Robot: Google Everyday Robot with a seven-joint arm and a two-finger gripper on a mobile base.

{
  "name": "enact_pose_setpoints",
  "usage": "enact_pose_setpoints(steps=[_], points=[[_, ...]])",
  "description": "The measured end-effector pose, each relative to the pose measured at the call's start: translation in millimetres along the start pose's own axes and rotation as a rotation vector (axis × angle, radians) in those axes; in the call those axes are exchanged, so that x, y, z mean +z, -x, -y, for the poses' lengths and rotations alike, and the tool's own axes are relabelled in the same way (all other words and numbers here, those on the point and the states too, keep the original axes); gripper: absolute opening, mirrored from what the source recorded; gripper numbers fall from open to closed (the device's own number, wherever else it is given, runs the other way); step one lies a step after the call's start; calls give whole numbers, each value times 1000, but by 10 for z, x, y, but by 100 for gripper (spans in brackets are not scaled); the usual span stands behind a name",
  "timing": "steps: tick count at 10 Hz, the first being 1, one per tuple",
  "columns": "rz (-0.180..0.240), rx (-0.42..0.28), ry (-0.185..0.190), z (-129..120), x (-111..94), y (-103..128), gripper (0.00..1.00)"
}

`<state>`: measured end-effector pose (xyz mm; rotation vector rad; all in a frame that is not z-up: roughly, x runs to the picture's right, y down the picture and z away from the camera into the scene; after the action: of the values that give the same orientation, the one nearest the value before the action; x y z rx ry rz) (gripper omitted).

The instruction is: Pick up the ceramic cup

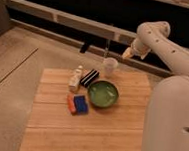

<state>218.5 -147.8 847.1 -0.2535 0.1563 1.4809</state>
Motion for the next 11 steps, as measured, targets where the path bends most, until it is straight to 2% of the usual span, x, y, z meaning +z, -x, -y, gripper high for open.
enact_pose_setpoints(steps=[2,4,6,9,11], points=[[-12,-13,21,-204,151,92,65],[-18,-51,54,-427,283,207,65],[-30,-90,68,-610,408,303,65],[-85,-106,56,-633,674,256,65],[-126,-101,29,-551,839,192,65]])
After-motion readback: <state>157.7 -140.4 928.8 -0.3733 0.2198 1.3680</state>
